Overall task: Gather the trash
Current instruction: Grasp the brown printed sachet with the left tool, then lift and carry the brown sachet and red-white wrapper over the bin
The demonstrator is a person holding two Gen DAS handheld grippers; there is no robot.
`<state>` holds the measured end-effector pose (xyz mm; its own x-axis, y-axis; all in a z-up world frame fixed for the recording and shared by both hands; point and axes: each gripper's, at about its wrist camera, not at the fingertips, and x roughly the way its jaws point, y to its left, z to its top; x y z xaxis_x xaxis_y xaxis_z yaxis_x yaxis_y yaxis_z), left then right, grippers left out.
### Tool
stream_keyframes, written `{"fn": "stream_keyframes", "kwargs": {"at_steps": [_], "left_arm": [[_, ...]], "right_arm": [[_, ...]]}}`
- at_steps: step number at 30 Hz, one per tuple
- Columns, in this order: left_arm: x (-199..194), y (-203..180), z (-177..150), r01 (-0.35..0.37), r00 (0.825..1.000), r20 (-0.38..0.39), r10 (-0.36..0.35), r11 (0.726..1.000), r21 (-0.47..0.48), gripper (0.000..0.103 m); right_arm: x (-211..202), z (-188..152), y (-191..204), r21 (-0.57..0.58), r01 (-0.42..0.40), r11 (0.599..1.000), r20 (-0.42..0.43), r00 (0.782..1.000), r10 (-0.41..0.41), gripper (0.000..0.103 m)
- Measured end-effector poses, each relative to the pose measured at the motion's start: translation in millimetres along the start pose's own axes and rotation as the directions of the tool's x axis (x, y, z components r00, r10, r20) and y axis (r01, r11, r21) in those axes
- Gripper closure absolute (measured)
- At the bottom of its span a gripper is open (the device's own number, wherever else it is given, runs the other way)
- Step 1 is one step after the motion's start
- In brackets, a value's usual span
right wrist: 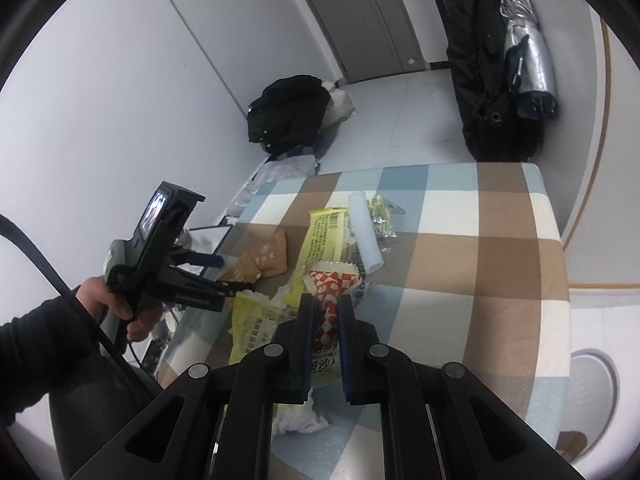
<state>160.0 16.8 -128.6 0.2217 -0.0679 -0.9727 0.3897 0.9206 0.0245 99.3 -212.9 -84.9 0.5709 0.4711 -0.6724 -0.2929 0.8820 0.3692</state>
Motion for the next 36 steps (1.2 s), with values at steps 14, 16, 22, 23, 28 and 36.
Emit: {"fn": "stream_keyframes", "kwargs": {"at_steps": [14, 16, 22, 23, 28, 36], "left_arm": [[-7, -9, 2, 0.018, 1.0, 0.005, -0.019, 0.999, 0.027, 0.068], [-8, -10, 2, 0.011, 1.0, 0.006, -0.011, 1.0, 0.028, 0.069], [-8, -6, 2, 0.031, 1.0, 0.0, -0.031, 1.0, -0.003, 0.07], [-8, -6, 1, 0.037, 0.999, 0.0, -0.037, 0.999, -0.008, 0.07], [-10, -1, -2, 0.058, 0.998, 0.001, -0.058, 0.997, -0.042, 0.07], [-31, 2, -9, 0.053, 0.997, 0.069, -0.048, 0.995, -0.08, 0.07]], "right_arm": [[-4, -4, 1, 0.004, -0.004, 1.0, 0.02, 1.0, 0.004, 0.093], [-5, -4, 1, 0.002, -0.002, 1.0, 0.022, 1.0, 0.002, 0.093], [-4, -4, 0, 0.006, 0.006, 1.0, 0.025, 1.0, -0.006, 0.093], [-4, -5, 0, 0.005, 0.008, 1.0, 0.025, 1.0, -0.008, 0.093], [-5, -5, 0, 0.004, 0.01, 1.0, 0.03, 1.0, -0.011, 0.093], [-12, -3, 5, -0.009, 0.004, 1.0, 0.045, 0.999, -0.004, 0.093]]}}
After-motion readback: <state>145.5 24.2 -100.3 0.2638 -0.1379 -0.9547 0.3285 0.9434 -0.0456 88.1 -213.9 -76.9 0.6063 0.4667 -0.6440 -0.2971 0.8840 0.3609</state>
